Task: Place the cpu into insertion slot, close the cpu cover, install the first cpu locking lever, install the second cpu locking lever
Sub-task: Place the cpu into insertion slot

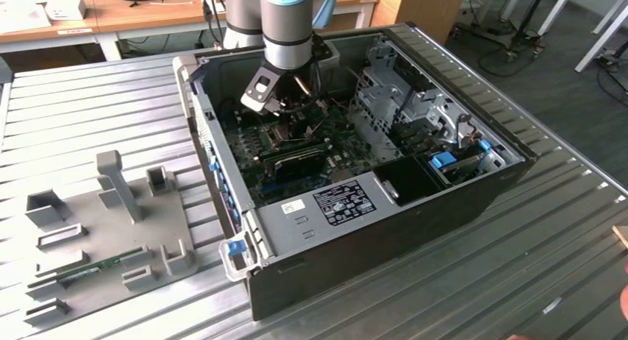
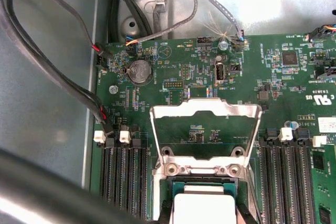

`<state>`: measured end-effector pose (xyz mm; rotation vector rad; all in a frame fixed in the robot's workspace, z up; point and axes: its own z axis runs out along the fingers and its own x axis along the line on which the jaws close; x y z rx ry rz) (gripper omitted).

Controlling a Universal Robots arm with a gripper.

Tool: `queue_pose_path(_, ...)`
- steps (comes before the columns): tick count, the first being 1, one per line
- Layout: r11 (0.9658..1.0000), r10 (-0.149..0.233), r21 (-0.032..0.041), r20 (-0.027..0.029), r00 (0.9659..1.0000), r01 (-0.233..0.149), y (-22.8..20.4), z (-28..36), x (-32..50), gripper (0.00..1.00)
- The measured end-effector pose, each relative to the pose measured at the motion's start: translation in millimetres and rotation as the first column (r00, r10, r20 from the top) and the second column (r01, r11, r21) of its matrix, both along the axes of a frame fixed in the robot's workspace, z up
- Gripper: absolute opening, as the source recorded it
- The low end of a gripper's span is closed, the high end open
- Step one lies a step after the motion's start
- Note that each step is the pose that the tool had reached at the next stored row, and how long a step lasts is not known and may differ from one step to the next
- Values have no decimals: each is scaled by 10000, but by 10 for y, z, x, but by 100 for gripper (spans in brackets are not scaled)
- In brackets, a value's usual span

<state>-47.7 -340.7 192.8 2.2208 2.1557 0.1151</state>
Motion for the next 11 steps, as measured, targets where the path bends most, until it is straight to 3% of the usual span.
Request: queue_pose_path(11, 10000, -28, 0, -1, 10000, 28, 3, 0, 0, 54)
